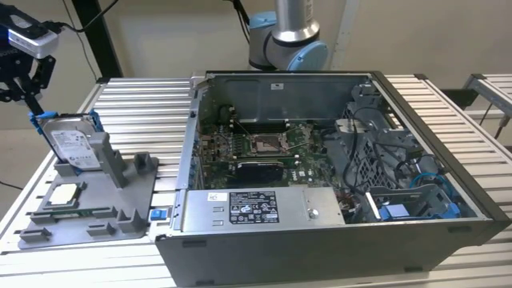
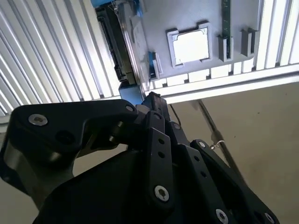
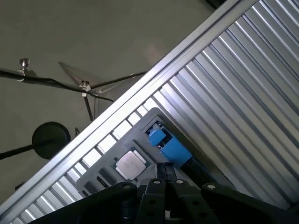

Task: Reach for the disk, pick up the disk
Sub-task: 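Pick up the disk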

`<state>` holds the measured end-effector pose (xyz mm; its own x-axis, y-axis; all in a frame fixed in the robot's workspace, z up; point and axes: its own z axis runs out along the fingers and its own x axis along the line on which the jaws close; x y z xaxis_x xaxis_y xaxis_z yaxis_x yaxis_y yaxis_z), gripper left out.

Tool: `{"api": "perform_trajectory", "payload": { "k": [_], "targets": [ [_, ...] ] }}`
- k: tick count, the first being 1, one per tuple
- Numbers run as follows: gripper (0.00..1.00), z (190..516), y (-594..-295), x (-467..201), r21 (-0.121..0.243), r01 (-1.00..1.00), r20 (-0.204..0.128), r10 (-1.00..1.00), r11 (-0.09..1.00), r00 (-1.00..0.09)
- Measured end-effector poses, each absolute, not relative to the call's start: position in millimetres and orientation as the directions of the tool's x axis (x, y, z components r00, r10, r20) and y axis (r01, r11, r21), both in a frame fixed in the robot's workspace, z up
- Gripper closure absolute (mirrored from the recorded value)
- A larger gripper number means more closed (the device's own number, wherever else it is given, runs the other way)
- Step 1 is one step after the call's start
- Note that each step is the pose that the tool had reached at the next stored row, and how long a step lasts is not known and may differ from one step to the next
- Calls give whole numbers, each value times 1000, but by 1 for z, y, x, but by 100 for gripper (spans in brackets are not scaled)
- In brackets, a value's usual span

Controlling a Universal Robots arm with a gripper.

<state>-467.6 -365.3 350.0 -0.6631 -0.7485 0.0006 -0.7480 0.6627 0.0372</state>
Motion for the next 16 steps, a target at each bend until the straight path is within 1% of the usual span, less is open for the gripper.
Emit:
{"api": "perform_trajectory", "payload": {
  "k": [3, 16],
  "targets": [
    [100, 350, -365, -468, 37, -771, 1, -771, 636, -637],
    [100, 350, -365, -468, 37, -785, 1, -785, 619, -619]
  ]
}}
